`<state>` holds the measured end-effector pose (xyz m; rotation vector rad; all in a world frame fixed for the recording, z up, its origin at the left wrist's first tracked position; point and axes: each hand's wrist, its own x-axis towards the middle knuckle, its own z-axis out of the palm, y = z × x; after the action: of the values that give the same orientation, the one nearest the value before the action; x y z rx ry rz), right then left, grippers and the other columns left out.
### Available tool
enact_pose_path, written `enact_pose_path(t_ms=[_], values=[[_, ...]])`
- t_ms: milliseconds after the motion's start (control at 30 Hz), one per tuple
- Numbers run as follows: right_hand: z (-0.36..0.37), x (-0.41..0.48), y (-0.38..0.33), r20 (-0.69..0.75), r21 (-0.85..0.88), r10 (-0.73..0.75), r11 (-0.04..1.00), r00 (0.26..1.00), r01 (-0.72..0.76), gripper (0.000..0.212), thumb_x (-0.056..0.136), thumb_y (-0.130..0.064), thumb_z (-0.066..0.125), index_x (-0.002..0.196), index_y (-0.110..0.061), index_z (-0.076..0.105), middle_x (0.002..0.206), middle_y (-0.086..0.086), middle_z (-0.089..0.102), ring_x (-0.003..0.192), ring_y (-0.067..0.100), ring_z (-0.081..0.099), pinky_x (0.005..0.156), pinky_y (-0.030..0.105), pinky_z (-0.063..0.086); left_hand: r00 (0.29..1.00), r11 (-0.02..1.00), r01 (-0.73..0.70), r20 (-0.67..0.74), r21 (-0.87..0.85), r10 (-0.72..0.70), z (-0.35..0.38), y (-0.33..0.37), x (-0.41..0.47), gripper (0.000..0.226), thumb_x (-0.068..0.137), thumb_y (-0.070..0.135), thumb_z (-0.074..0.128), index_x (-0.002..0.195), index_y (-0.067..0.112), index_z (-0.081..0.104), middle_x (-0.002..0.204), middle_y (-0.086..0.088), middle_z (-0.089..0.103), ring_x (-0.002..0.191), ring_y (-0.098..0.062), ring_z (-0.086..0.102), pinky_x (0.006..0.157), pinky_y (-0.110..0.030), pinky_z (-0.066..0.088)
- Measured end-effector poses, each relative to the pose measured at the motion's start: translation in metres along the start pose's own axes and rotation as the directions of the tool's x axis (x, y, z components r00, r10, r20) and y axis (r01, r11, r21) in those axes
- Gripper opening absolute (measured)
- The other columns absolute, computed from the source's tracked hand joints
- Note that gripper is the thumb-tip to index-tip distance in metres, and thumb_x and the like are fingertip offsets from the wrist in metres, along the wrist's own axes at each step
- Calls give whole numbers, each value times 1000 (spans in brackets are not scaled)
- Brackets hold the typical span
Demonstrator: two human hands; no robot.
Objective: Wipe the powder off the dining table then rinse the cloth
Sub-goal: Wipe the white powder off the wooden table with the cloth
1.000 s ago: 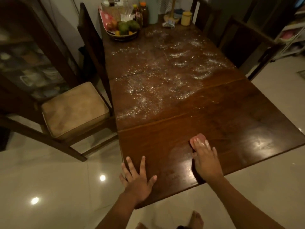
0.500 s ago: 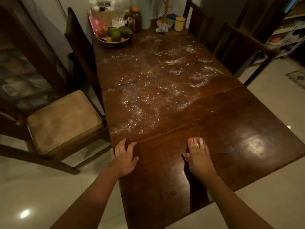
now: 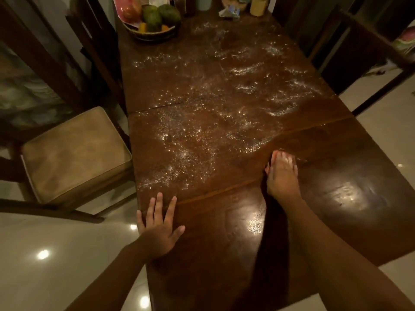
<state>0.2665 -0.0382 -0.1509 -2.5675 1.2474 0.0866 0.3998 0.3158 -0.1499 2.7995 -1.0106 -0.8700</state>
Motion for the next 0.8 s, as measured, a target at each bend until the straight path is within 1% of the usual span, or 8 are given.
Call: enact_pose_path(t_ms=[133, 267, 333, 467, 533, 600, 700, 800], values=[[0, -11, -34, 42, 27, -385, 923, 922, 384, 47, 91, -17, 26, 133, -10, 45, 135, 9, 49, 129, 28, 41, 112, 55, 34, 999, 999, 14, 46, 39, -16, -3, 1, -1, 103, 45, 87, -34, 137, 40, -38, 140, 0, -49, 137, -19, -33, 113, -58, -10], [3, -61, -8, 250, 96, -725, 678, 642, 729, 53, 104, -26, 31, 157, -21, 28, 162, -5, 24, 153, 11, 14, 125, 34, 8, 1000, 1000, 4, -12, 28, -3, 4, -1, 0, 86, 60, 87, -25, 135, 49, -39, 152, -3, -35, 146, -25, -18, 112, -63, -1], [-5, -51, 23, 216, 93, -707, 701, 673, 707, 54, 101, -28, 37, 155, -25, 32, 162, -6, 26, 152, 11, 17, 124, 32, 11, 999, 999, 7, -52, 34, -5, 7, -3, 1, 80, 71, 86, -14, 139, 50, -32, 159, -7, -18, 148, -29, -4, 110, -66, 5], [-26, 5, 68, -29, 63, -288, 955, 957, 289, 42, 86, -8, 44, 126, -15, 50, 129, 7, 52, 122, 35, 49, 100, 49, 44, 996, 1000, 2, -93, 17, 0, 13, -8, 2, 77, 68, 87, -14, 135, 55, -37, 158, -2, -24, 146, -22, -18, 109, -51, -12], [-33, 28, 70, -119, 53, 11, 999, 993, -5, 33, 82, -18, 37, 112, -9, 49, 117, 14, 53, 114, 36, 48, 95, 54, 45, 996, 1000, 12, -89, 27, -10, 17, -10, 2, 78, 72, 87, -9, 139, 54, -31, 161, -3, -18, 148, -25, -12, 109, -52, -10], [-35, 38, 54, -185, 97, 92, 992, 978, -75, 36, 81, -19, 32, 108, -6, 52, 115, 18, 56, 114, 36, 48, 95, 53, 44, 997, 999, 18, -77, 37, -15, 18, -11, 3, 78, 78, 85, -1, 145, 51, -21, 163, -7, -5, 149, -31, 2, 109, -56, -2], [-33, 30, 14, -154, 148, -78, 984, 985, 101, 35, 87, 2, 40, 112, -15, 57, 116, 12, 57, 113, 37, 52, 80, 34, 44, 999, 999, 14, -38, 42, -13, 16, -13, 5, 78, 83, 83, 6, 149, 48, -13, 163, -10, 3, 147, -33, 8, 108, -56, 3], [-18, 0, -3, 13, 190, -535, 831, 844, 524, 52, 94, -1, 43, 143, -16, 51, 149, 10, 49, 142, 28, 39, 114, 38, 35, 998, 999, 1, -58, 36, 1, 16, -13, 5, 78, 76, 87, -1, 143, 54, -24, 163, -4, -12, 149, -28, -7, 109, -54, -6]])
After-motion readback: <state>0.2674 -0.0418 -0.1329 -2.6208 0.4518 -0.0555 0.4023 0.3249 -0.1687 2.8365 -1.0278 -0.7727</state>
